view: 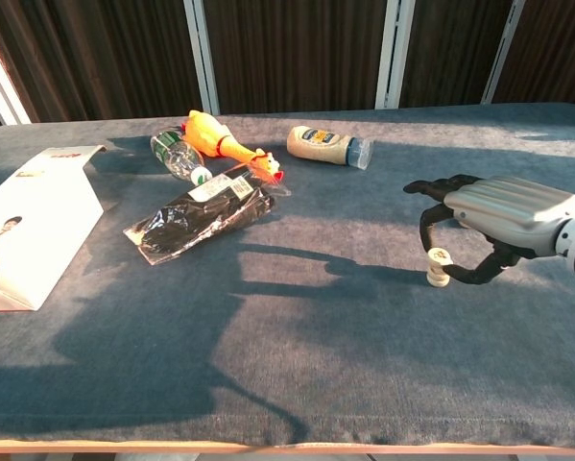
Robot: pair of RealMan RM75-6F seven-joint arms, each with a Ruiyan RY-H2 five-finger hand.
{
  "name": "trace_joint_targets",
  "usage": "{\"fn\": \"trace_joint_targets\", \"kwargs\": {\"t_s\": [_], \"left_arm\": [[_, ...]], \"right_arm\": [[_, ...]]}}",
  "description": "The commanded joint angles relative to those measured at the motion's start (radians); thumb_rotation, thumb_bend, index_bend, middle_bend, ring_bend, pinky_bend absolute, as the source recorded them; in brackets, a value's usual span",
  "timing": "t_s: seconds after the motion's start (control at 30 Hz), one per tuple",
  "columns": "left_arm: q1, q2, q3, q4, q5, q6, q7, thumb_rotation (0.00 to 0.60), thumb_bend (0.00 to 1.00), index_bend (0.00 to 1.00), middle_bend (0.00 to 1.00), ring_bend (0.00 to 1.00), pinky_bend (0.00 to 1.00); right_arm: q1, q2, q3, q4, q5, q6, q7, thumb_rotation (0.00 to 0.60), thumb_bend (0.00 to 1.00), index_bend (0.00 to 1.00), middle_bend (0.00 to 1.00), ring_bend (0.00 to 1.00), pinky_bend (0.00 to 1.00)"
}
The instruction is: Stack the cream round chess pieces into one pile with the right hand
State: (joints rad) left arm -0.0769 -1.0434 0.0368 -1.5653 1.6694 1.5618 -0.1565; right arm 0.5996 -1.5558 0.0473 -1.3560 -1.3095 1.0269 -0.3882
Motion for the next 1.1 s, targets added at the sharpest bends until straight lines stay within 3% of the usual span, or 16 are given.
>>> {"fn": "trace_joint_targets", "kwargs": {"t_s": [0.03, 0.47, 0.73, 0.93, 1.1], "left_arm": [[-0.001, 0.0, 0.0, -0.001, 0.0, -0.001, 0.001, 0.6, 0.54, 0.0, 0.0, 0.0, 0.03], [0.0, -0.001, 0.0, -0.004, 0.0, -0.002, 0.007, 0.6, 0.54, 0.0, 0.0, 0.0, 0.03], [0.002, 0.001, 0.0, -0.002, -0.001, 0.002, -0.001, 0.6, 0.54, 0.0, 0.0, 0.0, 0.03], [-0.001, -0.002, 0.002, -0.005, 0.007, -0.001, 0.01, 0.6, 0.54, 0.0, 0.0, 0.0, 0.03], [-0.003, -0.005, 0.002, -0.008, 0.004, -0.006, 0.02, 0.6, 0.54, 0.0, 0.0, 0.0, 0.03]], "right_arm": [[-0.002, 0.003, 0.0, -0.001, -0.001, 0.0, -0.004, 0.6, 0.5, 0.55, 0.06, 0.0, 0.04], [-0.014, 0.01, 0.004, -0.003, -0.013, 0.01, -0.009, 0.6, 0.5, 0.49, 0.06, 0.0, 0.05], [-0.024, 0.023, 0.032, 0.014, 0.01, 0.027, 0.013, 0.6, 0.5, 0.44, 0.06, 0.0, 0.04], [0.01, -0.002, 0.12, 0.147, 0.127, -0.033, 0.026, 0.6, 0.5, 0.44, 0.06, 0.0, 0.04], [0.049, -0.054, 0.149, 0.244, 0.182, -0.091, 0.009, 0.6, 0.5, 0.45, 0.06, 0.0, 0.04]]}}
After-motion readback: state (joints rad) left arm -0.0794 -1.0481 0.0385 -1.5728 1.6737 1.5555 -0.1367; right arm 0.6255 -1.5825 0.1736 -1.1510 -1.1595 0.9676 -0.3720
